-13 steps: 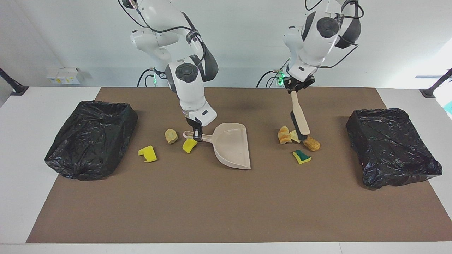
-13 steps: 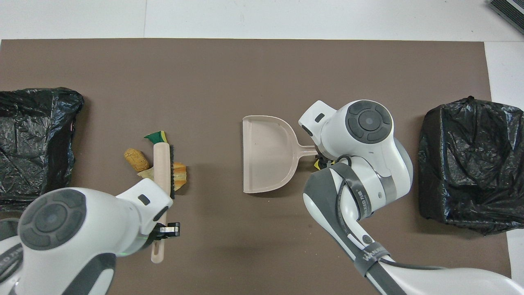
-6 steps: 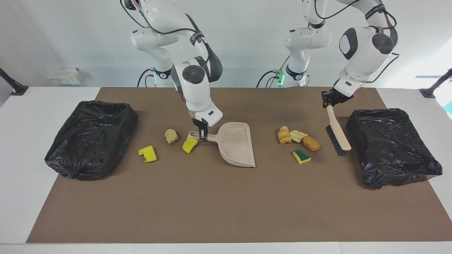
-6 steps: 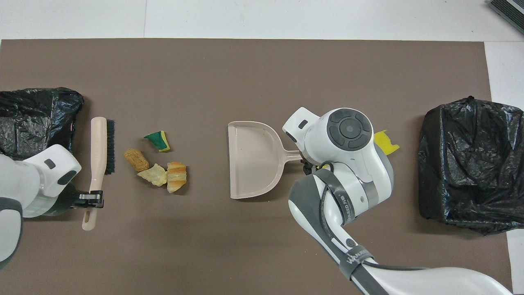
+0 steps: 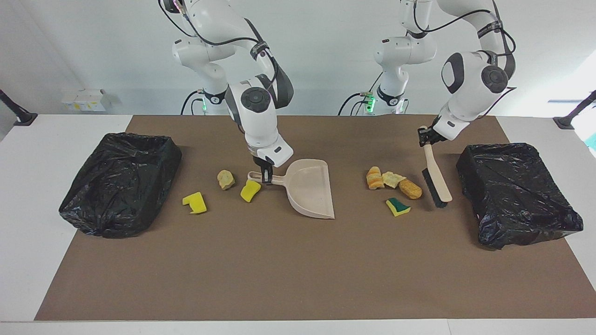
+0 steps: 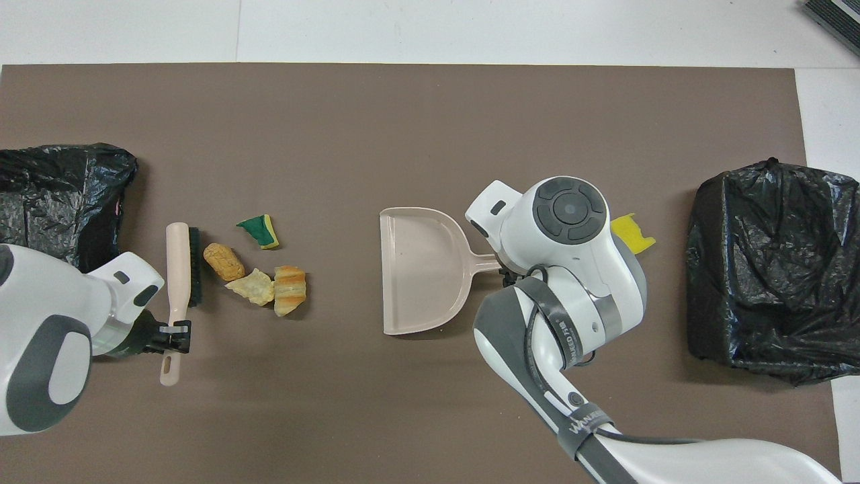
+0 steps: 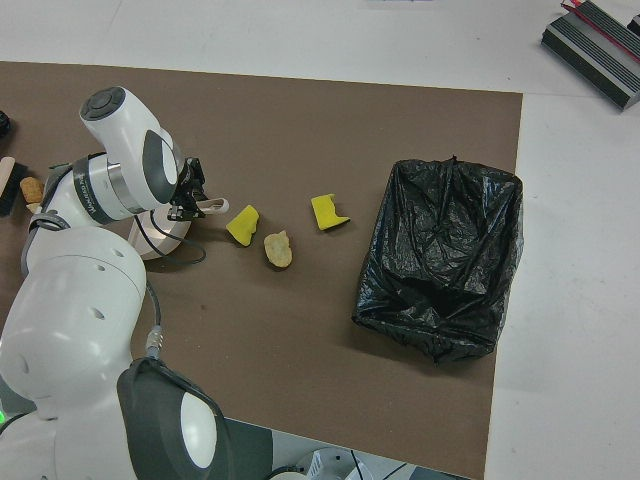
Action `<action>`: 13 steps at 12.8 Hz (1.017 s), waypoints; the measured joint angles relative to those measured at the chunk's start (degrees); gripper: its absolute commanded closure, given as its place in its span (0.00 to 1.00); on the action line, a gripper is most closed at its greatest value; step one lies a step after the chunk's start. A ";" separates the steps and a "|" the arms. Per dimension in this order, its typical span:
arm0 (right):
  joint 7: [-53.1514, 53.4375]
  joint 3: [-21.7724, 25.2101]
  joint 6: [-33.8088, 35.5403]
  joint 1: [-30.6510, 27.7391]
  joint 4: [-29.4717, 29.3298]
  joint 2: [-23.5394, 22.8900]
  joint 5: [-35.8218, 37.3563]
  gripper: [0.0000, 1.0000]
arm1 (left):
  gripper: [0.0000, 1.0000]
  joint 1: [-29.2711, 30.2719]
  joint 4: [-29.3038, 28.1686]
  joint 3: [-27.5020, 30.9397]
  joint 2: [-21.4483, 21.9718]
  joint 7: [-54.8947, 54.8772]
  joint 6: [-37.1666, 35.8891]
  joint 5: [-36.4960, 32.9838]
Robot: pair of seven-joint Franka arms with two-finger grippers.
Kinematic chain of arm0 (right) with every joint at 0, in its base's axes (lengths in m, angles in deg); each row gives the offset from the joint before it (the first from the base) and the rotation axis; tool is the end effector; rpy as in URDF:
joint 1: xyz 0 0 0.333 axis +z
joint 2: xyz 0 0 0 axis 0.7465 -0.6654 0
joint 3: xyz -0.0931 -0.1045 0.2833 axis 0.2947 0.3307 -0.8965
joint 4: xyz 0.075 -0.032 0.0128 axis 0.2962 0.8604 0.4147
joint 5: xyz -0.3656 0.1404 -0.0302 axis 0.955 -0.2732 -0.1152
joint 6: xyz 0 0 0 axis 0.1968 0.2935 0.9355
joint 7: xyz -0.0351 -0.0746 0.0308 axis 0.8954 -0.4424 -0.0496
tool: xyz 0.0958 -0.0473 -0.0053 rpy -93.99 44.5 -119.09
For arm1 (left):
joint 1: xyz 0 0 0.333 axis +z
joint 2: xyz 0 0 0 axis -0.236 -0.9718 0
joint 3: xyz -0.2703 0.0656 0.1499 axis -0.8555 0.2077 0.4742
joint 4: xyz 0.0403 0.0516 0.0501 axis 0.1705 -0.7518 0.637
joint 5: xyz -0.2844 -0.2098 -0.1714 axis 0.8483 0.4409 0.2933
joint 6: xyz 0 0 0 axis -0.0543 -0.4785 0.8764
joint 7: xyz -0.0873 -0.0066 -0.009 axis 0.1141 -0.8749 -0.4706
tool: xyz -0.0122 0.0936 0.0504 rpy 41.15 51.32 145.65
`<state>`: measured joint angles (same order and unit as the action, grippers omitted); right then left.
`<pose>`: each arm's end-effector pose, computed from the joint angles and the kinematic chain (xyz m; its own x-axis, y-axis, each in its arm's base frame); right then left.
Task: Sweep and dump trash in bin
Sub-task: 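Sweep the bread pieces into the dustpan with the left gripper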
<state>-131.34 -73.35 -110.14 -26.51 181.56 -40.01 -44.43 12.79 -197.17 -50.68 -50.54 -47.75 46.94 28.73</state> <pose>0.5501 0.2615 0.3756 -0.0440 0.9990 -0.0108 0.9989 0.0438 -0.0192 0.4372 -0.0446 0.3766 0.9658 0.0796 -0.2469 0.0845 -0.9964 0.0093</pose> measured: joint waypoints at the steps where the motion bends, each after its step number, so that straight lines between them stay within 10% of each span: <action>1: 0.00 0.00 0.07 0.08 0.00 0.05 0.28 1.00 | 1.00 -2.32 -0.23 -0.14 0.00 2.97 0.13 0.07; 13: 8.76 0.00 -0.48 4.99 0.05 -0.86 2.78 1.00 | 1.00 -29.98 -4.41 -0.83 -0.89 18.58 13.32 14.71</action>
<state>-122.58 -73.36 -110.62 -21.52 181.61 -40.87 -41.66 -17.19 -201.59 -51.51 -51.43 -29.16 60.26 43.44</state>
